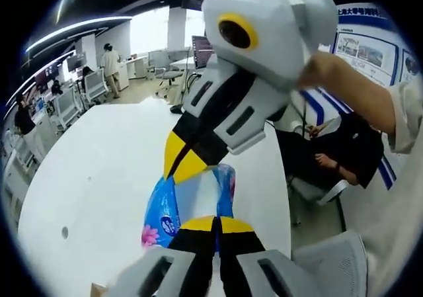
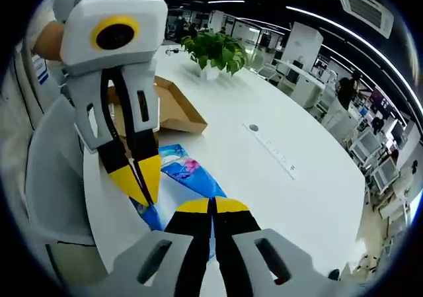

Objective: Operate the shoe box by opening the lid, removing the specified soft item, and placing it in the target area until the item is outside and the box remains undamaged.

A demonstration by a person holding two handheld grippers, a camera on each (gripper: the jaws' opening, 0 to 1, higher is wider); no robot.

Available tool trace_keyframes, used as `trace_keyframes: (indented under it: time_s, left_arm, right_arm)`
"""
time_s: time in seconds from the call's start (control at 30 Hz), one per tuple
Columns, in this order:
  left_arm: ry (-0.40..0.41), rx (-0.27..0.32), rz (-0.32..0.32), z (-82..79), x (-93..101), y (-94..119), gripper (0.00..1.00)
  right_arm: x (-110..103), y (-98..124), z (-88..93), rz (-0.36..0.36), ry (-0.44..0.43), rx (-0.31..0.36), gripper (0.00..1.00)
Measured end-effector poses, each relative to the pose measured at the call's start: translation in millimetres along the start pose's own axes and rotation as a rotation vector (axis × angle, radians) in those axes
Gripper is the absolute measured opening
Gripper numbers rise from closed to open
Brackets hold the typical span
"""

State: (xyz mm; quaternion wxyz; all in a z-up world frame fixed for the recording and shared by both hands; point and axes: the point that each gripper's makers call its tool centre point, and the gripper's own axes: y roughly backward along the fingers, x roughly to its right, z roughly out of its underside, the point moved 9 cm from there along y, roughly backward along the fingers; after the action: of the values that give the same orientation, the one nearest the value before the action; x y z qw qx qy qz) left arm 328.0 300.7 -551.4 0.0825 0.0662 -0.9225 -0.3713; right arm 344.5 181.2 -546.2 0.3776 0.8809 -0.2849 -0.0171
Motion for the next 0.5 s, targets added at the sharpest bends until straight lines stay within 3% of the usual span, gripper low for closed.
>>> trace_keyframes:
  time_s: [0.5]
  left_arm:
    - [0.026, -0.031, 0.056, -10.1, -16.2, -47, 0.0]
  right_arm:
    - [29, -5, 38.1, -0.02, -0.044, -0.044, 0.0]
